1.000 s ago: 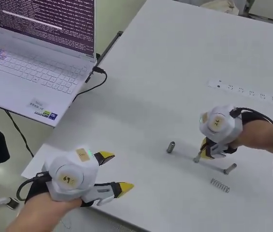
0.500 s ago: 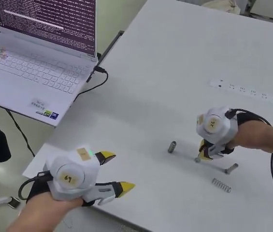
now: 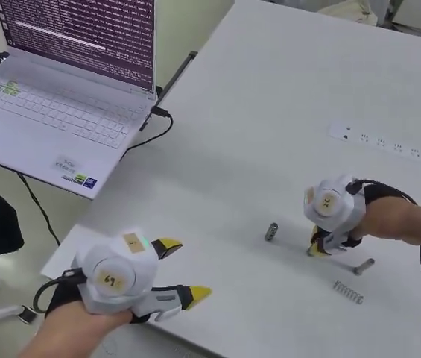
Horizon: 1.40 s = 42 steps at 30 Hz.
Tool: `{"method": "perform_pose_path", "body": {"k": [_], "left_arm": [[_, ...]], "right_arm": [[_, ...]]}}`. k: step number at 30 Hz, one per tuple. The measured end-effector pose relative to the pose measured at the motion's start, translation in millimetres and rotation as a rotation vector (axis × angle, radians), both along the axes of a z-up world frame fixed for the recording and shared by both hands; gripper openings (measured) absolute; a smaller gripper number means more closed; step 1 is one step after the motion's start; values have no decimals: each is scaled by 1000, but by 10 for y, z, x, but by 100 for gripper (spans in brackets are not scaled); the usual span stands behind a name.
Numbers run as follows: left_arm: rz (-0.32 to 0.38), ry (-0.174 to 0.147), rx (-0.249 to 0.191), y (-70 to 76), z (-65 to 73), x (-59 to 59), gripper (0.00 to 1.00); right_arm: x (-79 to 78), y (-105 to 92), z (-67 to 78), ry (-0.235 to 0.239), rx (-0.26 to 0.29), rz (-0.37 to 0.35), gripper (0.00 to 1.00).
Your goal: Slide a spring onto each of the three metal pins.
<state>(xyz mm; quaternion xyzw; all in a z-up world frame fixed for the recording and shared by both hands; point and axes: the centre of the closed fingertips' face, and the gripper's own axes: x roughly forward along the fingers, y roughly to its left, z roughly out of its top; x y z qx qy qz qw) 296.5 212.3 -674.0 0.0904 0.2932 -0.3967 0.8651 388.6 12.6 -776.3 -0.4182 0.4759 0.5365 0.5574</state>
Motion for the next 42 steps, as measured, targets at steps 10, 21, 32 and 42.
{"method": "perform_pose_path", "body": {"k": [10, 21, 32, 42], "left_arm": [[-4, -2, -2, -19, 11, 16, 46], [-15, -7, -7, -73, 22, -12, 46], [-32, -20, -3, -104, 61, -47, 46], [-41, -23, 2, -128, 77, -66, 46]], "right_arm": [[-21, -24, 4, 0, -4, 2, 13], [-27, -92, 212, -51, 11, 0, 20], [-59, -121, 339, -92, 31, -23, 23], [-170, -160, 392, -97, 54, -55, 25]]}}
